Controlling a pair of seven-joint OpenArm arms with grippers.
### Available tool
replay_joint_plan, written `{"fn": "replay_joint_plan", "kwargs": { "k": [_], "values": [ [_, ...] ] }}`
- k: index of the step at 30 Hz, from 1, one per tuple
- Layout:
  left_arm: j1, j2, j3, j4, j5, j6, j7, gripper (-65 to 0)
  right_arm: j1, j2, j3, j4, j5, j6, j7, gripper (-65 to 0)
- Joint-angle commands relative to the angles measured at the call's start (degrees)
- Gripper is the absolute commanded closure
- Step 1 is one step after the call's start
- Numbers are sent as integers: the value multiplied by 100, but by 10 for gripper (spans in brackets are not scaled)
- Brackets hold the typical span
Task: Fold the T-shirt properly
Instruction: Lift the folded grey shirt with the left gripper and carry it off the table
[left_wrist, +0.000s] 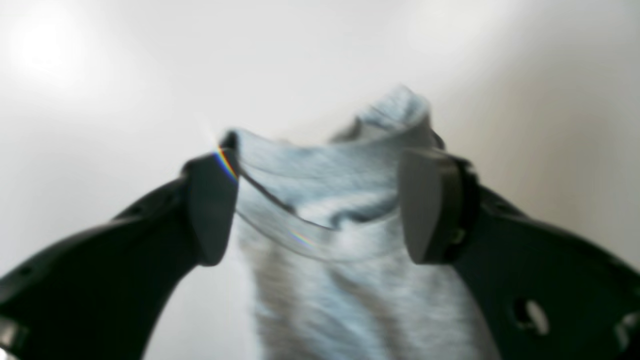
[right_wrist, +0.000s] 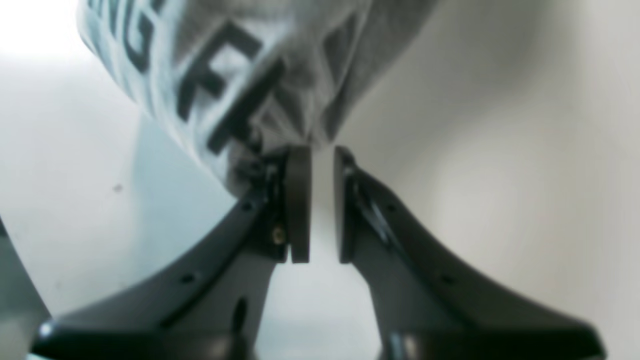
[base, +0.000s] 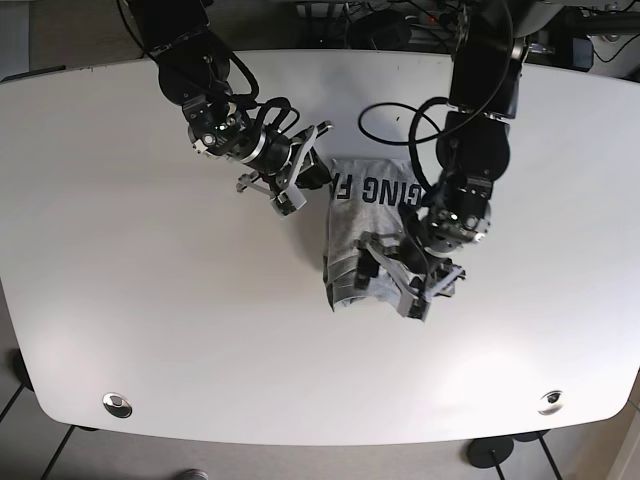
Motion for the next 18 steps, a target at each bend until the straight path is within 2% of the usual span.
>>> {"fn": "replay_joint_plan", "kwargs": {
  "k": [1,3,5,8,11,13,15,18],
  "values": [
    [84,4,473,236,233,718,-667,-539,99,4,192,110,72,23,114,-73],
    [321,13,948,209,505,1237,-1080,-561,99,4,386,110,72,23,114,-73],
    [541,13,1229,139,646,1447,-1343,-576,99,-5,632,110,72,23,114,-73],
    [928,13,1317,-257,646,1483,-1581,-574,99,-5,1028,119,81,32,106,-73],
    [1104,-31,1265,-494,646,1456,-1563,-572,99,-5,1212,119,81,32,106,-73],
    [1227,-330,1115,-485,637,1439,-1563,-572,99,-5,1212,119,81,32,114,-73],
    [1315,-629,895,-468,602,1228,-1563,-572,99,-5,1212,163,81,32,114,-73],
    [1350,-1183,174,-520,461,507,-1554,-572,81,-110,1221,312,81,32,97,-73]
  ]
}}
